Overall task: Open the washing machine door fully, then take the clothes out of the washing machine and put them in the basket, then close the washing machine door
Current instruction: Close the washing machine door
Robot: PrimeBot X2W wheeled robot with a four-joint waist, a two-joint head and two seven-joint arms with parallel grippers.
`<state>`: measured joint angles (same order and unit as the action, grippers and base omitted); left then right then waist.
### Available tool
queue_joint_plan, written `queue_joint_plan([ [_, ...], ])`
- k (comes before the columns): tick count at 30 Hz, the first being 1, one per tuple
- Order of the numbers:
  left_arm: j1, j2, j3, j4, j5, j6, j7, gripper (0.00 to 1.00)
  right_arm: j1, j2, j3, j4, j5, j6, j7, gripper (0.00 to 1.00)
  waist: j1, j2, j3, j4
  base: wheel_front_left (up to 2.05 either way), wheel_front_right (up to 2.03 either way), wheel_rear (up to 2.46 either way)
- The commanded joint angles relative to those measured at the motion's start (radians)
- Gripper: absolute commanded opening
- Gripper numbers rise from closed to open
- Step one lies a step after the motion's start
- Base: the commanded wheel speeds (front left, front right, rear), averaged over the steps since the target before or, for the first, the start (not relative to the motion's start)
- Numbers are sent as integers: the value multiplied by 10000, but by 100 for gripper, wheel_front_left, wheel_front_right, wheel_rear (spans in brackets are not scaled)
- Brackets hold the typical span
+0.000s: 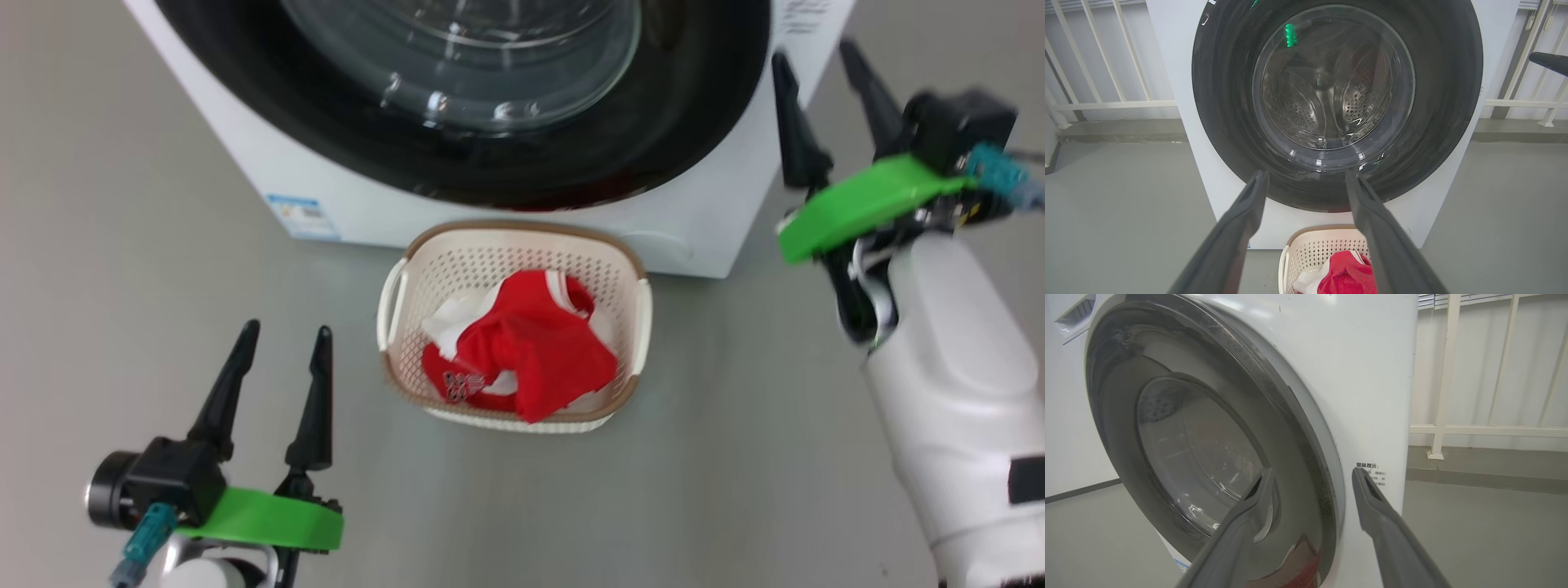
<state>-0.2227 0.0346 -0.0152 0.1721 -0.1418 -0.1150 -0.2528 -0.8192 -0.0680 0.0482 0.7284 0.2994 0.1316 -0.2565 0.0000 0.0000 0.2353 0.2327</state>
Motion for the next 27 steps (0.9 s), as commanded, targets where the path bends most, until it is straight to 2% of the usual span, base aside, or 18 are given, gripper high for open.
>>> queue_joint_plan([
  [1,86,188,437,-192,-10,-46,-90,100,274,176,206,-362,64,-9,-53,100,0,0,-637,-627,0,0,0],
  [13,1112,309,1091,-216,-73,-76,-90,100,3061,177,-65,-1510,175,-9,-53,100,0,0,-1845,-1667,0,0,0],
  [21,1658,414,1120,-232,-56,-107,-90,100,4487,177,-211,-2054,531,-9,-53,100,0,0,-2374,-2111,0,0,0],
  [27,1937,527,1023,-353,146,-122,-90,100,5333,177,-403,-2715,340,-9,-53,100,0,0,-2655,-2292,0,0,0],
])
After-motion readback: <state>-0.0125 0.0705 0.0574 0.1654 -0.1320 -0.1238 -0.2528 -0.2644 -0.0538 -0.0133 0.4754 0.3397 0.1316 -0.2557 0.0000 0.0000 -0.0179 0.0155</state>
